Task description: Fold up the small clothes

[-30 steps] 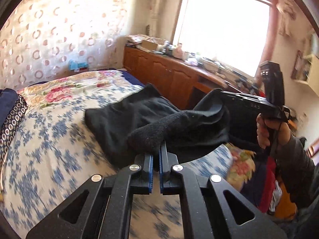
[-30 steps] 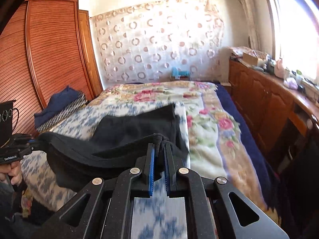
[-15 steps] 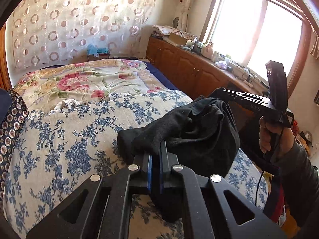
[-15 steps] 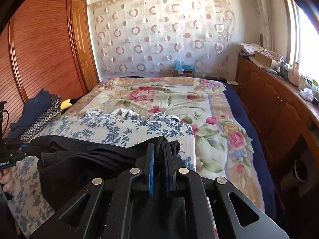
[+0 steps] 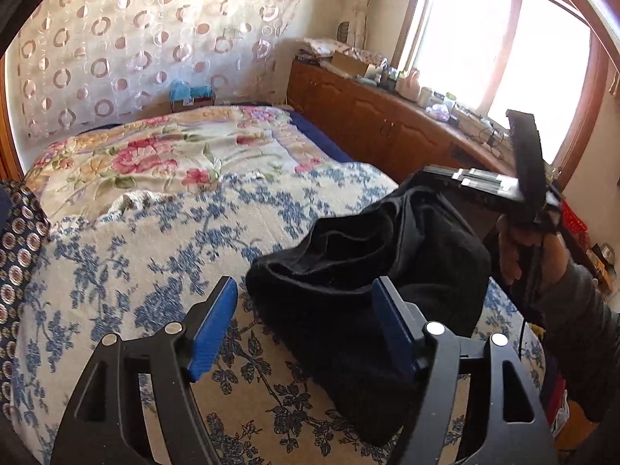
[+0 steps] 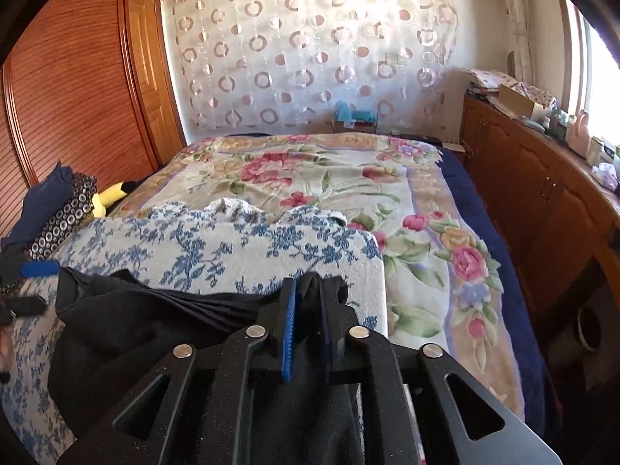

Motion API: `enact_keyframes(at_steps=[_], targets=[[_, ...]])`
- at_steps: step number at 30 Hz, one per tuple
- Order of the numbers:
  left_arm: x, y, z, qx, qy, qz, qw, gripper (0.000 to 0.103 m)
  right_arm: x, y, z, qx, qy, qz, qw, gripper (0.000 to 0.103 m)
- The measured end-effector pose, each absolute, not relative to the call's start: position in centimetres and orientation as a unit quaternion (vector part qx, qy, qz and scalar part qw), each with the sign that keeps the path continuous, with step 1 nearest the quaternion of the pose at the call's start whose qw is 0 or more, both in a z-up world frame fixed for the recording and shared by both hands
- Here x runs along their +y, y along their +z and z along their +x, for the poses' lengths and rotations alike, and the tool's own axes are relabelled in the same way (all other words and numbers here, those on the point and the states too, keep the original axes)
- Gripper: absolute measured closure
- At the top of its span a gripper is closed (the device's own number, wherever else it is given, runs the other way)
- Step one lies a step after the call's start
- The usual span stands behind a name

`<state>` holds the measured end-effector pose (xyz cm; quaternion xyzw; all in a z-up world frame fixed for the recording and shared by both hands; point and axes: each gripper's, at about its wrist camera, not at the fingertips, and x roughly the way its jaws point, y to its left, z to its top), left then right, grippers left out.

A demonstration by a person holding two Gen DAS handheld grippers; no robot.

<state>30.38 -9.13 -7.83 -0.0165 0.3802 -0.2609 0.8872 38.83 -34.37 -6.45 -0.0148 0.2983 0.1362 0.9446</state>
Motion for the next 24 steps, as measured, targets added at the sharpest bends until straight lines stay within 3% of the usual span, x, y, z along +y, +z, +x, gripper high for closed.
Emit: enact_keyframes(at_steps=[3, 5, 7, 14, 24], targets=[[-10.1, -9.1, 30.8, 0.394, -0.261, -0.003, 0.881, 0.03, -34.5, -5.2, 37.8, 0.276, 0.124, -0.033, 0.953, 0.074], [-10.7, -9.5, 31.3, 0.397, -0.261, 0.006, 0.88, 0.03, -35.2, -4.5, 37.0, 0.265, 0.129, -0.026, 0.955, 0.059], [-10.9, -9.7, 32.1, 0.394, -0.254, 0.013, 0.883, 0.03, -35.6, -3.9, 35.9, 0.257, 0.141, -0.03, 0.956, 0.052], [-9.6, -10.2, 35.7, 0.401, -0.198, -0.008, 0.894, 0.03, -34.7, -6.3, 35.0, 0.319, 0.174, -0.077, 0.928, 0.05], [-8.7, -9.6, 33.1, 0.39, -0.201, -0.015, 0.899, 0.03, -34.3, -7.3, 41.2, 0.364, 0.112, -0.08, 0.921, 0.05]])
